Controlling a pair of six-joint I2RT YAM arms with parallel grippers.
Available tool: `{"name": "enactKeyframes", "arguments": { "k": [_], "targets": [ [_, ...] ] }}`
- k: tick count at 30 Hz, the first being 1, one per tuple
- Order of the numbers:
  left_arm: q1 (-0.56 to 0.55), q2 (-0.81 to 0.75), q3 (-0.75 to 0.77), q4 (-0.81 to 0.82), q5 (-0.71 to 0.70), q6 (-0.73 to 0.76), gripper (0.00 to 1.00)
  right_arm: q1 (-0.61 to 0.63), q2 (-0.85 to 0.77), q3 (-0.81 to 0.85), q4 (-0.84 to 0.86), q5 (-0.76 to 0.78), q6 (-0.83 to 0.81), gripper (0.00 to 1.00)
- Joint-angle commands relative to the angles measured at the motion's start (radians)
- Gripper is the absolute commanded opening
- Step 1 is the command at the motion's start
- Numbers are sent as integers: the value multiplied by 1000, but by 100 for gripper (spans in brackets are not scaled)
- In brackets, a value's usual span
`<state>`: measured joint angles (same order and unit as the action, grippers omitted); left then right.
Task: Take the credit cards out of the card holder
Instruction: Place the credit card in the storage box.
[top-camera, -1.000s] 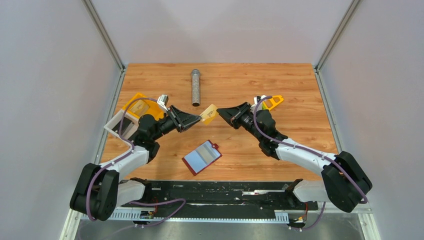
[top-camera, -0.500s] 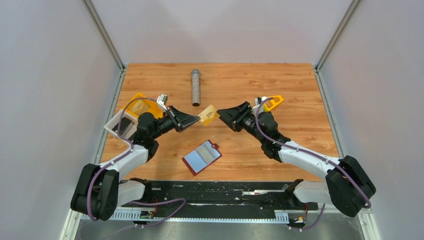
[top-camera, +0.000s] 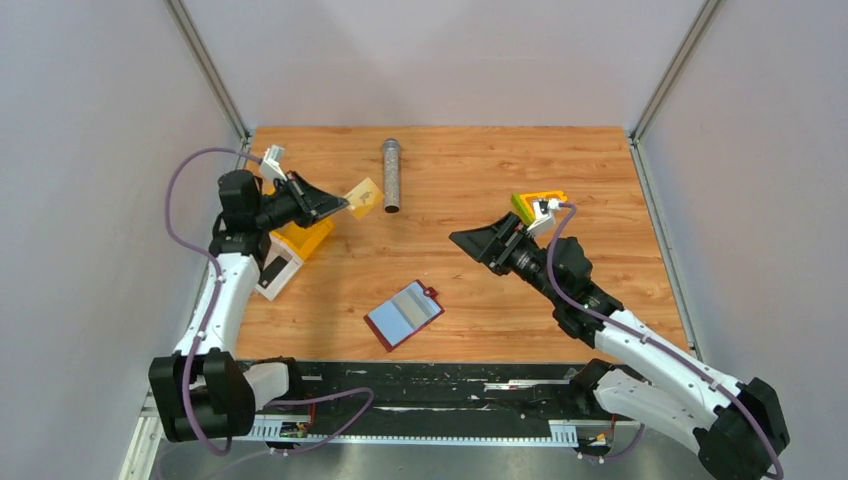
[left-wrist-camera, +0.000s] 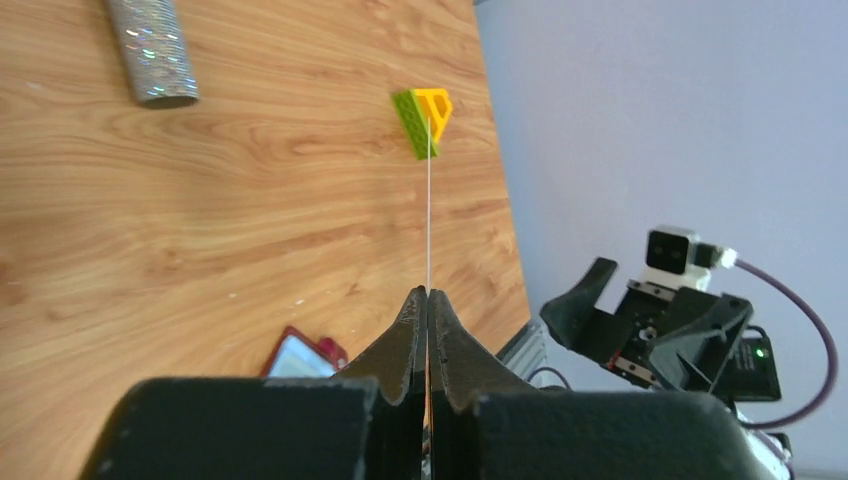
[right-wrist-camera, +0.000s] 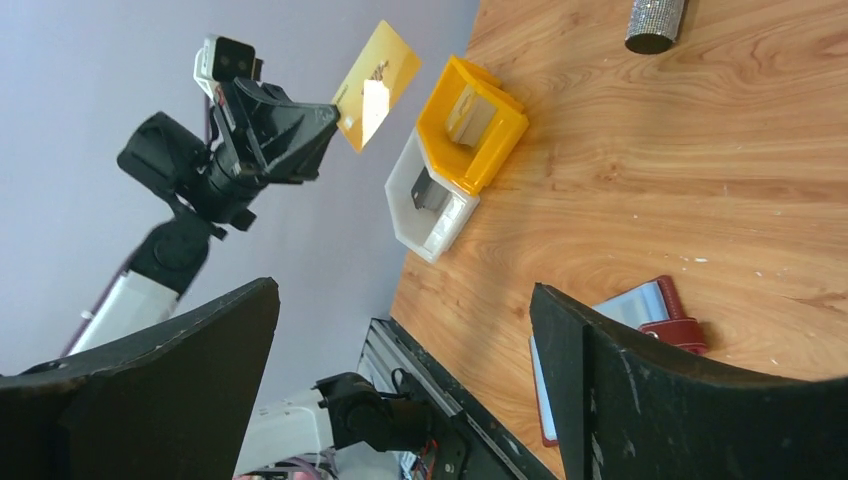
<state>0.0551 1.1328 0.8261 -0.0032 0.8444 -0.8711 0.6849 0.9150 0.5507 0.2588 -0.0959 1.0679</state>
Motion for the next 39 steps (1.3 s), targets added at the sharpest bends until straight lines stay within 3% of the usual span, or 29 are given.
{"name": "enactKeyframes", "arguments": {
  "k": [1, 8, 20, 29, 39],
  "targets": [
    [119, 56, 153, -370, 40, 282, 0, -2, -78, 24, -94, 13, -131, 100],
    [294, 155, 293, -579, -42, 430, 0, -2, -153, 16, -135, 30, -189, 100],
    [323, 407, 568, -800, -338, 501, 0, -3, -243, 35, -211, 35, -252, 100],
    [353, 544, 637, -757, -383, 484, 0, -2, -251, 52, -231, 74, -306, 100],
    [393, 605, 636, -641, -324, 432, 0, -2, -224, 66, -231, 90, -335, 100]
  ]
}}
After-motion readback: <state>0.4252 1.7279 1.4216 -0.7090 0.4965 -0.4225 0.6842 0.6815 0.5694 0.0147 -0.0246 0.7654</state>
